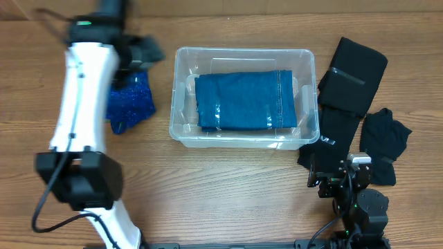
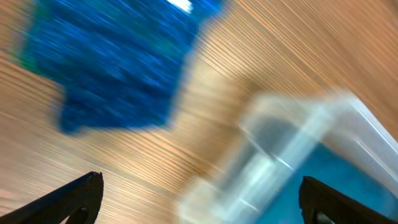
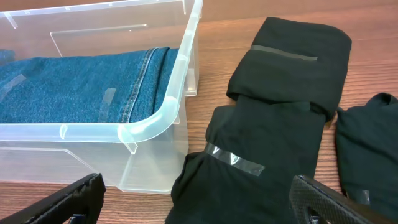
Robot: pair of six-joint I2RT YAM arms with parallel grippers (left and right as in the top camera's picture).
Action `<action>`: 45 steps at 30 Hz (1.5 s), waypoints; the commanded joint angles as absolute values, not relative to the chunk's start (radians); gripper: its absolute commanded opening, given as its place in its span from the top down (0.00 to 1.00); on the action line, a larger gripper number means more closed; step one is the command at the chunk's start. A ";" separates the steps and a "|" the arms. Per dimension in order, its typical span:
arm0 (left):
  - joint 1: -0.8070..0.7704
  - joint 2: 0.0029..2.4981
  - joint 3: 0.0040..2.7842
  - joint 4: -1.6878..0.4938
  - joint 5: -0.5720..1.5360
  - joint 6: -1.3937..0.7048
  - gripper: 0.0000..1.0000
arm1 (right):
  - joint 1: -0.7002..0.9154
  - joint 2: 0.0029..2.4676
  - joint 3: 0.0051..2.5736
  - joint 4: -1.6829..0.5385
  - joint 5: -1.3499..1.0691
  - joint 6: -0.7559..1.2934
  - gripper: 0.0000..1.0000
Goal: Pack container
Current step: 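Lift the denim and lower it into the clear container, release, then grasp the sparkly blue sequined cloth with the left gripper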
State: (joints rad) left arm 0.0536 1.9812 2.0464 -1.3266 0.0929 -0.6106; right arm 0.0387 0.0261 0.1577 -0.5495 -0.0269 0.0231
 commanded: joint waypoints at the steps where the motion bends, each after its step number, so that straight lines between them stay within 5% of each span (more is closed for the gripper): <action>1: 0.239 2.018 2.063 -1.321 0.106 -0.324 0.00 | 0.032 0.016 0.149 -0.552 -0.032 0.027 0.00; 9: 0.448 2.310 2.063 -1.214 0.365 0.019 0.00 | 0.032 0.016 0.149 -0.552 -0.032 0.027 0.00; 19: 0.419 2.453 2.063 -1.039 0.472 0.075 0.01 | 0.032 0.016 0.149 -0.552 -0.032 0.027 0.00; 23: 0.382 2.466 2.063 -1.043 0.471 0.075 0.25 | 0.032 0.016 0.149 -0.552 -0.032 0.027 0.00; 27: 0.367 2.457 2.064 -1.095 0.470 0.069 0.91 | 0.032 0.016 0.149 -0.552 -0.032 0.027 0.00; 28: 0.369 2.450 2.069 -1.121 0.468 0.059 0.96 | 0.032 0.016 0.149 -0.552 -0.032 0.027 0.00; 38: 0.369 2.106 2.262 -1.516 0.682 0.112 0.96 | 0.032 0.016 0.149 -0.552 -0.032 0.027 0.00; 45: 0.082 1.830 2.261 -1.512 0.690 -0.084 0.96 | 0.032 0.016 0.149 -0.552 -0.032 0.027 0.00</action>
State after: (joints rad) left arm 0.2390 1.8854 2.2475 -1.5658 0.6296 0.0605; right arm 0.0387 0.0261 0.1577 -0.5491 -0.0273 0.0227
